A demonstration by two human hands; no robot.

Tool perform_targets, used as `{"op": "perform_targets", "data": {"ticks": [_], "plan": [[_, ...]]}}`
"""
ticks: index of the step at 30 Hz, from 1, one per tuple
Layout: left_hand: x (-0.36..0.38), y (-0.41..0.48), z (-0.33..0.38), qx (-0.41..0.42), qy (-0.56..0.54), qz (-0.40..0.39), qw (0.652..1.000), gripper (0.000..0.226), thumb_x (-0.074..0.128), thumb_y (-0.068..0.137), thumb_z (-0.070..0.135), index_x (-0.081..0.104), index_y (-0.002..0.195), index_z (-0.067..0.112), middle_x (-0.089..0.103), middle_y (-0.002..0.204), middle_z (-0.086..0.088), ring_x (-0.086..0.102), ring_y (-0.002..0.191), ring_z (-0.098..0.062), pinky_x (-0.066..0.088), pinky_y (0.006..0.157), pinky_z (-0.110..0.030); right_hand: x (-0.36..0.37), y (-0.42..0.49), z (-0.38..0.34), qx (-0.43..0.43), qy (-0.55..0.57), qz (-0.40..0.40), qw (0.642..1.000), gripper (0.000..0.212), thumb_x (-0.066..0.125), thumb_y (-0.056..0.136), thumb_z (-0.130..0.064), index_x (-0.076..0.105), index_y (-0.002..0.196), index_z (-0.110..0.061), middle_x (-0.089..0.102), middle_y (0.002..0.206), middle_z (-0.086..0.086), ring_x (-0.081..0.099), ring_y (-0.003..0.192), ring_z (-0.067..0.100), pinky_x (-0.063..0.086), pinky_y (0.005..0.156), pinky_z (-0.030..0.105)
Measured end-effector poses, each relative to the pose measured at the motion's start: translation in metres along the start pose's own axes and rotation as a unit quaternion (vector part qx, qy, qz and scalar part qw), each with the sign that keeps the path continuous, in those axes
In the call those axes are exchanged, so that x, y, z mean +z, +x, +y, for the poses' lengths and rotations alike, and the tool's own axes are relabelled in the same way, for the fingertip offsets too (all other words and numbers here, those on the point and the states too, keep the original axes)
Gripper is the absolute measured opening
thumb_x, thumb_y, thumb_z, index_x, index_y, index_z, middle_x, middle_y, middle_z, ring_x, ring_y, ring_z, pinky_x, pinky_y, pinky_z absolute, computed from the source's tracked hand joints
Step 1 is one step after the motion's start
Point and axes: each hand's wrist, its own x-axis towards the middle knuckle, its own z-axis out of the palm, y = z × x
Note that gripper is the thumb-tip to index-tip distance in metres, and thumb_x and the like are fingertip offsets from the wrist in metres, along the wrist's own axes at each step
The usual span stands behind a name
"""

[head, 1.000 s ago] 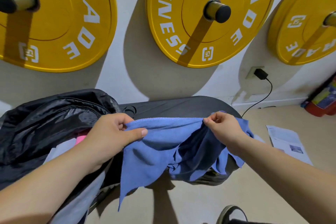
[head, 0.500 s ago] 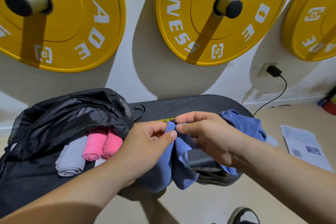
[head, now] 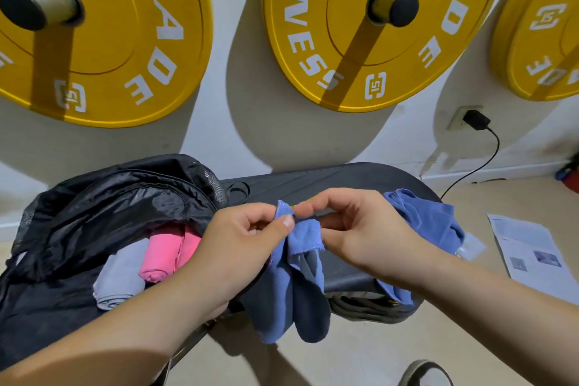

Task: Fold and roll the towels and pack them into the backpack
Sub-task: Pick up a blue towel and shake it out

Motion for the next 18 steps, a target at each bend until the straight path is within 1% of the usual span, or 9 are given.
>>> {"op": "perform_targets", "data": {"ticks": [1, 3, 5, 6, 7, 9, 11, 15, 18], "plan": [[0.001, -0.001, 0.002, 0.002, -0.009, 0.002, 1.000, 0.011, 0.070, 0.093, 0.024, 0.079, 0.088, 0.018, 0.076, 0.081, -0.010, 0.064, 0.072, -0.018, 0.057, 0.083, -0.054, 0.000, 0.001, -0.002, -0.007, -0.007, 0.012, 1.000, 0.021, 0.069, 0.086, -0.003, 0.076, 0.095, -0.021, 0.079, 0.090, 0.008, 0.073, 0.095, 0.042, 0.055, 0.085, 0.063], [0.003, -0.003, 0.005, 0.012, -0.024, 0.010, 1.000, 0.007, 0.073, 0.091, 0.020, 0.079, 0.088, 0.018, 0.078, 0.085, -0.013, 0.070, 0.077, -0.019, 0.056, 0.088, -0.054, -0.002, 0.001, -0.004, -0.011, 0.014, 0.024, 1.000, 0.005, 0.076, 0.086, -0.013, 0.077, 0.089, -0.016, 0.079, 0.088, 0.008, 0.075, 0.091, 0.035, 0.058, 0.086, 0.058], [0.003, -0.003, 0.006, 0.020, -0.028, 0.019, 0.999, 0.008, 0.072, 0.092, 0.018, 0.079, 0.089, 0.017, 0.078, 0.086, -0.011, 0.072, 0.079, -0.021, 0.057, 0.089, -0.052, -0.005, 0.003, -0.006, -0.016, 0.032, 0.024, 0.999, 0.006, 0.072, 0.092, -0.011, 0.077, 0.090, -0.008, 0.078, 0.083, 0.011, 0.076, 0.082, 0.028, 0.063, 0.080, 0.047], [0.003, -0.002, 0.006, 0.024, -0.029, 0.022, 0.999, 0.009, 0.070, 0.093, 0.017, 0.079, 0.090, 0.017, 0.079, 0.088, -0.010, 0.074, 0.082, -0.024, 0.056, 0.090, -0.052, -0.007, 0.003, -0.006, -0.023, 0.026, 0.024, 0.999, 0.009, 0.068, 0.094, -0.009, 0.076, 0.089, -0.007, 0.076, 0.078, 0.013, 0.074, 0.074, 0.028, 0.063, 0.070, 0.040], [0.002, -0.002, 0.007, 0.025, -0.030, 0.023, 0.999, 0.010, 0.069, 0.094, 0.017, 0.079, 0.091, 0.017, 0.079, 0.089, -0.009, 0.074, 0.088, -0.029, 0.056, 0.091, -0.052, -0.008, 0.004, -0.007, -0.029, 0.017, 0.024, 0.999, 0.010, 0.067, 0.095, -0.008, 0.075, 0.088, -0.007, 0.074, 0.075, 0.014, 0.070, 0.066, 0.028, 0.058, 0.060, 0.031], [0.002, -0.002, 0.009, 0.028, -0.026, 0.014, 0.999, 0.013, 0.066, 0.096, 0.017, 0.079, 0.094, 0.017, 0.079, 0.092, -0.005, 0.073, 0.096, -0.030, 0.056, 0.093, -0.048, -0.009, 0.004, -0.007, -0.035, -0.001, 0.027, 0.999, 0.010, 0.071, 0.093, -0.014, 0.075, 0.086, -0.009, 0.073, 0.072, 0.013, 0.062, 0.058, 0.019, 0.050, 0.055, 0.024], [0.001, -0.003, 0.010, 0.036, -0.016, -0.005, 0.999, 0.016, 0.063, 0.097, 0.016, 0.079, 0.097, 0.018, 0.079, 0.094, -0.002, 0.073, 0.097, -0.025, 0.057, 0.091, -0.043, -0.007, 0.005, -0.005, -0.030, -0.004, 0.032, 0.999, 0.010, 0.075, 0.090, -0.020, 0.074, 0.084, -0.013, 0.071, 0.071, 0.011, 0.057, 0.060, 0.014, 0.049, 0.059, 0.030], [0.001, -0.005, 0.012, 0.053, 0.000, -0.030, 0.998, 0.019, 0.062, 0.098, 0.015, 0.080, 0.099, 0.021, 0.079, 0.094, 0.003, 0.073, 0.086, -0.012, 0.055, 0.076, -0.025, -0.005, 0.007, -0.001, -0.018, 0.059, 0.032, 0.998, 0.008, 0.079, 0.087, -0.019, 0.072, 0.091, -0.019, 0.063, 0.067, 0.019, 0.051, 0.064, 0.025, 0.046, 0.065, 0.045], [0.000, -0.006, 0.013, 0.045, 0.014, -0.052, 0.998, 0.022, 0.060, 0.100, 0.015, 0.080, 0.099, 0.023, 0.080, 0.098, 0.001, 0.073, 0.100, -0.020, 0.057, 0.093, -0.038, -0.005, 0.005, -0.002, -0.026, 0.060, 0.026, 0.998, 0.005, 0.077, 0.089, -0.018, 0.080, 0.093, -0.018, 0.077, 0.082, 0.014, 0.065, 0.074, 0.024, 0.056, 0.073, 0.050]]}}
